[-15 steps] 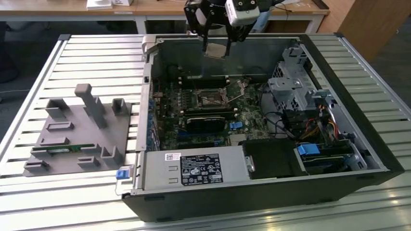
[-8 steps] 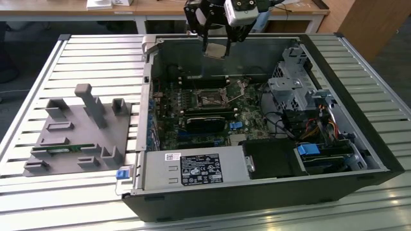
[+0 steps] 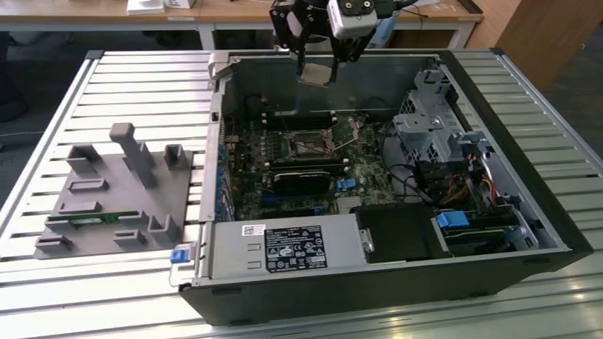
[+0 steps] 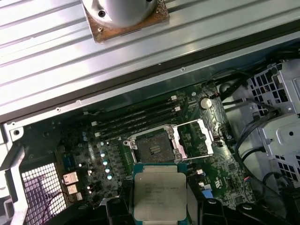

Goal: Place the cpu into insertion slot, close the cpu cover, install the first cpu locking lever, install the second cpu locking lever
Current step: 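Place the cpu into insertion slot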

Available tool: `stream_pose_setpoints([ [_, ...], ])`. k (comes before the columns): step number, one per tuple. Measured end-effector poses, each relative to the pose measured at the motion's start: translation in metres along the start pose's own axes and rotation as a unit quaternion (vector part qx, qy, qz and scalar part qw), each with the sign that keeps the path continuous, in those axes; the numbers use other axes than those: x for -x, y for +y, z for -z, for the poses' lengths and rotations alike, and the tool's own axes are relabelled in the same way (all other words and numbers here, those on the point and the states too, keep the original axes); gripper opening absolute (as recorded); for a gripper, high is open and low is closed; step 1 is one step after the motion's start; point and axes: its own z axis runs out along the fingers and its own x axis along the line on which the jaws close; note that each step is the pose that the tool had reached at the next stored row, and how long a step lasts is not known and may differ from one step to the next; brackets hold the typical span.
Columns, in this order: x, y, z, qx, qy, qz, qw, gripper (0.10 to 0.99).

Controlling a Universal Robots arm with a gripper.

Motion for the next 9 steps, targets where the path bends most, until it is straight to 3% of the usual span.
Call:
stream_pose_setpoints([
  [9,-0.0004,-0.0001,0.0,0.0003,-0.0011,-0.012,0.9999,0.541],
])
